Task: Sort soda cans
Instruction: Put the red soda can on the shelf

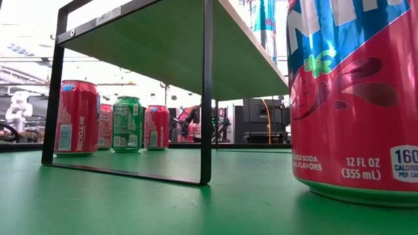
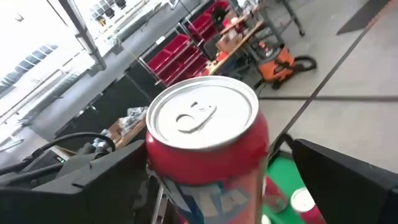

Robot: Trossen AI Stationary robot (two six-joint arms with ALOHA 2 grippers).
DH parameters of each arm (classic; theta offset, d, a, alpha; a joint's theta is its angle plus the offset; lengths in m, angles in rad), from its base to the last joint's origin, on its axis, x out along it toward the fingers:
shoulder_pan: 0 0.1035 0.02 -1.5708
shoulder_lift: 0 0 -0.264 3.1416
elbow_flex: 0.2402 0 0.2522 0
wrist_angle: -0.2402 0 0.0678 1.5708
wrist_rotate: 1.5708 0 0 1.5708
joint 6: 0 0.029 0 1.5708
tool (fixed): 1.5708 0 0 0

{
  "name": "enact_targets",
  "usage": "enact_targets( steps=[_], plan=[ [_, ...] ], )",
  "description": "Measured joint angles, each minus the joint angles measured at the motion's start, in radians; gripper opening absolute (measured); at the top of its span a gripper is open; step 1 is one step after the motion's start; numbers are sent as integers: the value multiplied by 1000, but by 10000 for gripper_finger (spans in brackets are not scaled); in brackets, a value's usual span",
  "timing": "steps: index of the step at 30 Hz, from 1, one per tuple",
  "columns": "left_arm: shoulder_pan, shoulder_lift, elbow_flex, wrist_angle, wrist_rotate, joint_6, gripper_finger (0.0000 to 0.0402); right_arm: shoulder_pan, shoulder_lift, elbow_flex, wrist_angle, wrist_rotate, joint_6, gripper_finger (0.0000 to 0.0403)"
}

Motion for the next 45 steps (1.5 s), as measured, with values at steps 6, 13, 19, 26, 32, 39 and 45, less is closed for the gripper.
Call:
enact_targets(
  steps=[6,13,19,26,32,39,45],
  plan=[
    [-5,2,0,-5,15,46,283,-15,12,0,-1,-68,7,390],
    [-5,2,0,-12,27,48,282,-15,14,0,13,-70,-23,368],
    [-5,2,0,-46,27,28,293,-15,14,0,8,-72,-32,308],
    [-5,1,0,-55,27,-112,352,-15,6,-2,-10,-70,-42,290],
    [-13,-2,0,-55,47,-306,374,-20,-39,-2,-83,-70,-122,301],
    [-14,-19,1,-53,204,-521,375,-39,-123,-2,-198,-159,-228,299],
    [-4,-31,1,-51,427,-592,376,-47,-198,-2,-300,-277,-332,299]
  ],
)
